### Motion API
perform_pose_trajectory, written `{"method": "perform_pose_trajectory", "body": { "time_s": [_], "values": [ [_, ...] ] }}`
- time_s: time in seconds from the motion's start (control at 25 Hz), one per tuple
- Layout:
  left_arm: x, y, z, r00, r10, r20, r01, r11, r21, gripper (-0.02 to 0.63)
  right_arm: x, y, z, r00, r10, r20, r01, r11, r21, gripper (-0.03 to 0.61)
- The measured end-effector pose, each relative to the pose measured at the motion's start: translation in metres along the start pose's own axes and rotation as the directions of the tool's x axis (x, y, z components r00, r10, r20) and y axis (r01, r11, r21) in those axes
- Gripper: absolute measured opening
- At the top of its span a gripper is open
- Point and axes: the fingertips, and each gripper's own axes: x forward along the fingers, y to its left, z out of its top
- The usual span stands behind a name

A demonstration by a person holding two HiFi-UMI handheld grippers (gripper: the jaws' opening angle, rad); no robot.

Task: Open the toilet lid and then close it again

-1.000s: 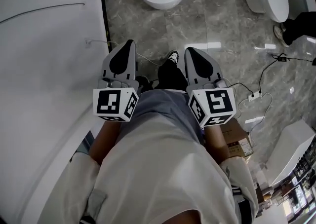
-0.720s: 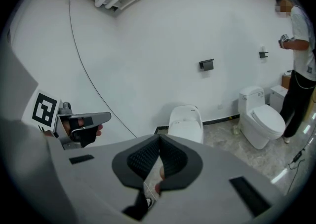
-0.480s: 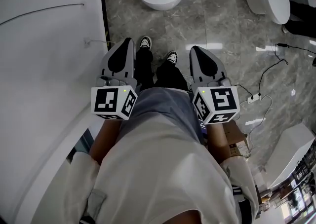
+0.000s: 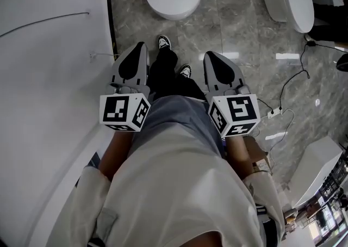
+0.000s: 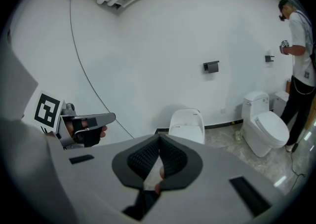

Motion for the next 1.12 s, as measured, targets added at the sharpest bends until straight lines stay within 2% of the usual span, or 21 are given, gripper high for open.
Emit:
{"method": "perform_pose_trajectory", "body": {
  "time_s": [0.76,1.12],
  "values": [
    [0.111,0.104,0.058,0.998,-0.062,0.001,0.061,0.996,-0.062,0.008,0.137,0.005,0.087,0.999,-0.024,-0.034,0.023,1.000,-0.022,0.011],
    [0.152,0.157,0.068,0.996,-0.091,-0.008,0.090,0.990,-0.106,0.008,0.198,0.025,0.116,0.999,-0.026,-0.037,0.025,1.000,-0.019,0.009]
  ]
}}
